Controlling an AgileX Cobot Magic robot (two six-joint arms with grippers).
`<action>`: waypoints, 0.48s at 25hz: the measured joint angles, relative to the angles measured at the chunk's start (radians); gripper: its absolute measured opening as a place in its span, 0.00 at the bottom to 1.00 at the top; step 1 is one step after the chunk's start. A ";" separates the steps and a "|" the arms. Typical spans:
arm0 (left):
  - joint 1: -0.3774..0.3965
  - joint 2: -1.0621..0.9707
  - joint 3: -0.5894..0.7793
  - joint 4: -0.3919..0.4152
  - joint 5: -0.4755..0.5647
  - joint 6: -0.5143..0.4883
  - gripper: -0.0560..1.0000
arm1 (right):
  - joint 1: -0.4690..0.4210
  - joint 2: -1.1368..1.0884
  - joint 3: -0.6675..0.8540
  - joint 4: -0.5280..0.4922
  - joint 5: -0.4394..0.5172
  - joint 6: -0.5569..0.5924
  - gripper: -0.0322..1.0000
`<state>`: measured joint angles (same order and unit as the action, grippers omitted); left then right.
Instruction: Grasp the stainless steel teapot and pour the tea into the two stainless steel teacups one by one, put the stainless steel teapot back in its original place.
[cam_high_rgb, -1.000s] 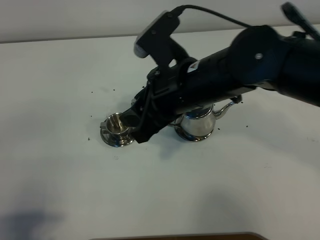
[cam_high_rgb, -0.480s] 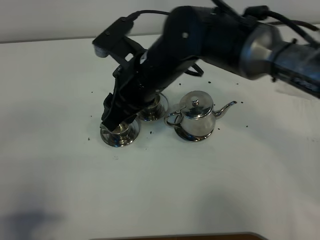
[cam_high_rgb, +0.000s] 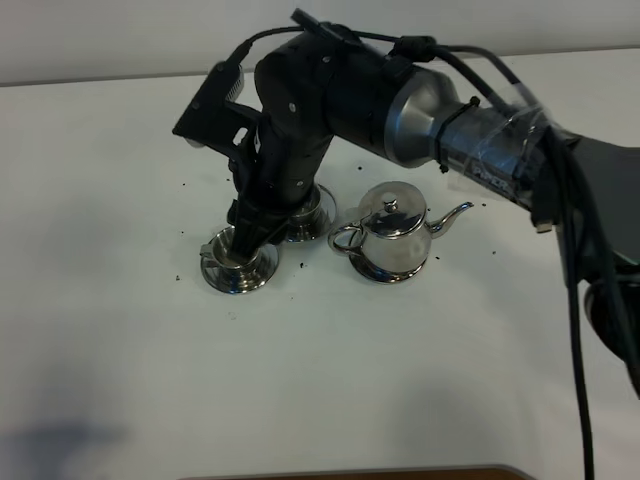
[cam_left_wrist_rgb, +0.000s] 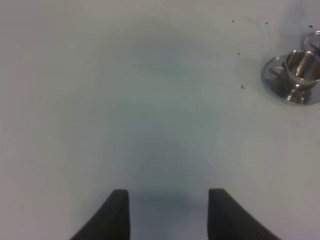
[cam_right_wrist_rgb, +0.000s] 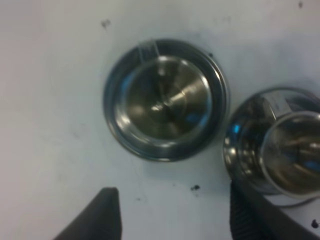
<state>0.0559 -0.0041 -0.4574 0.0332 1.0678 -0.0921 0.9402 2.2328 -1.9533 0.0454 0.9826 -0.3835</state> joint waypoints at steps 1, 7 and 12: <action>0.000 0.000 0.000 0.000 0.000 0.000 0.46 | 0.000 0.009 0.000 -0.017 0.001 0.000 0.49; 0.000 0.000 0.000 0.000 0.000 0.000 0.46 | 0.000 0.030 0.000 -0.103 0.050 0.003 0.49; 0.000 0.000 0.000 0.000 0.000 0.000 0.46 | 0.000 0.058 -0.001 -0.156 0.072 0.006 0.49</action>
<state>0.0559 -0.0041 -0.4574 0.0332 1.0678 -0.0921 0.9402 2.2911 -1.9545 -0.1108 1.0546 -0.3780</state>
